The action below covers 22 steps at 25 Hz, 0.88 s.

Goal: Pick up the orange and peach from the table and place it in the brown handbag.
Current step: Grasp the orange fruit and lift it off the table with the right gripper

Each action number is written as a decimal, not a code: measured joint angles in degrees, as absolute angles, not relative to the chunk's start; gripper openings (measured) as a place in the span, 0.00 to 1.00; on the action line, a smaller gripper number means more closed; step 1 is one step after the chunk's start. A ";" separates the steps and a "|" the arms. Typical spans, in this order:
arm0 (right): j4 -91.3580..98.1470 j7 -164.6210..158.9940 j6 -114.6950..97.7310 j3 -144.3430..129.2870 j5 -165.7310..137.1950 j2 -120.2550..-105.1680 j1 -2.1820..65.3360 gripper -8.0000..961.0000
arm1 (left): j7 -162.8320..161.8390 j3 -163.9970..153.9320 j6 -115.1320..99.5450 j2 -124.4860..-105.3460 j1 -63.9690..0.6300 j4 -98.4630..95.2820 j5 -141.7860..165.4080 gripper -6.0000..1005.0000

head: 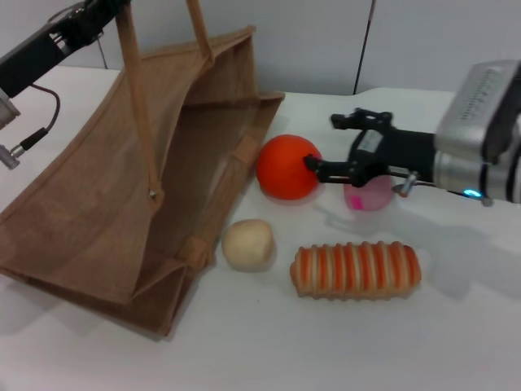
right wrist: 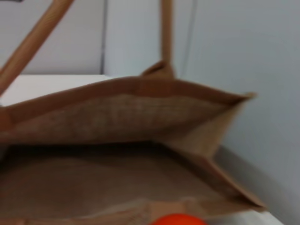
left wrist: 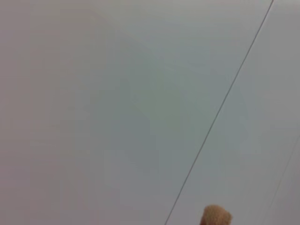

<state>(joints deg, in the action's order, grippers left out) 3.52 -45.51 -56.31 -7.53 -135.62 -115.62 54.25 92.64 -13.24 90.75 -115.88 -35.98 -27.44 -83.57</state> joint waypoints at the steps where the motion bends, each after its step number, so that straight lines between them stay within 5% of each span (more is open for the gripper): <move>1: 2.90 -45.52 -55.54 -7.72 -136.15 -115.66 54.94 0.83 | 92.64 -13.23 90.77 -115.90 -36.02 -27.42 -83.58 0.11; 22: -5.18 -45.33 -38.31 -7.92 -140.31 -116.10 60.71 0.80 | 92.82 -13.18 91.23 -116.05 -36.95 -26.54 -83.68 0.12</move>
